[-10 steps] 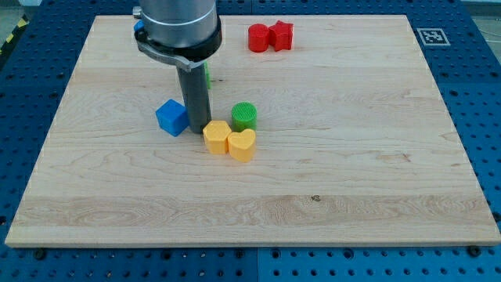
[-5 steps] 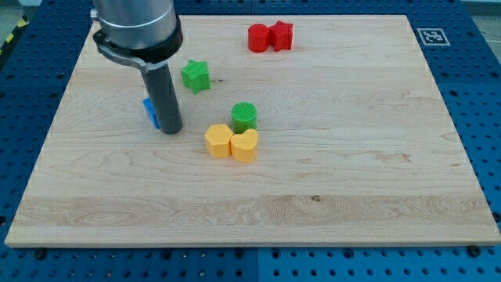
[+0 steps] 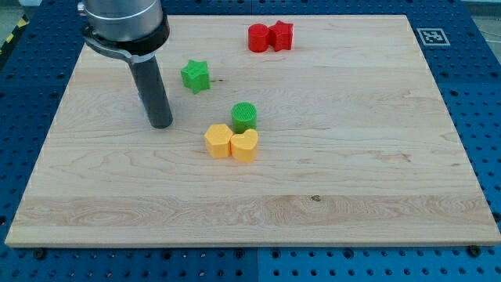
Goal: Add the blue cube into the blue triangle
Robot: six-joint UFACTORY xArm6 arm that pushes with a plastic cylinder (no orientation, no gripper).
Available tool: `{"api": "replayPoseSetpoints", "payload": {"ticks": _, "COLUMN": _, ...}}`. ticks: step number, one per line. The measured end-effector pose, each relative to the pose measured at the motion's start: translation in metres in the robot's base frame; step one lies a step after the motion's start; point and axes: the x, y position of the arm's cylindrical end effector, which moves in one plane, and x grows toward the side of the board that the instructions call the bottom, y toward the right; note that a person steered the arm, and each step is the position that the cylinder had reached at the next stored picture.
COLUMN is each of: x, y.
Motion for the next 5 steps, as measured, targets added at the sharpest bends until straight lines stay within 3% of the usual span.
{"api": "replayPoseSetpoints", "payload": {"ticks": 5, "x": -0.033, "y": -0.02}}
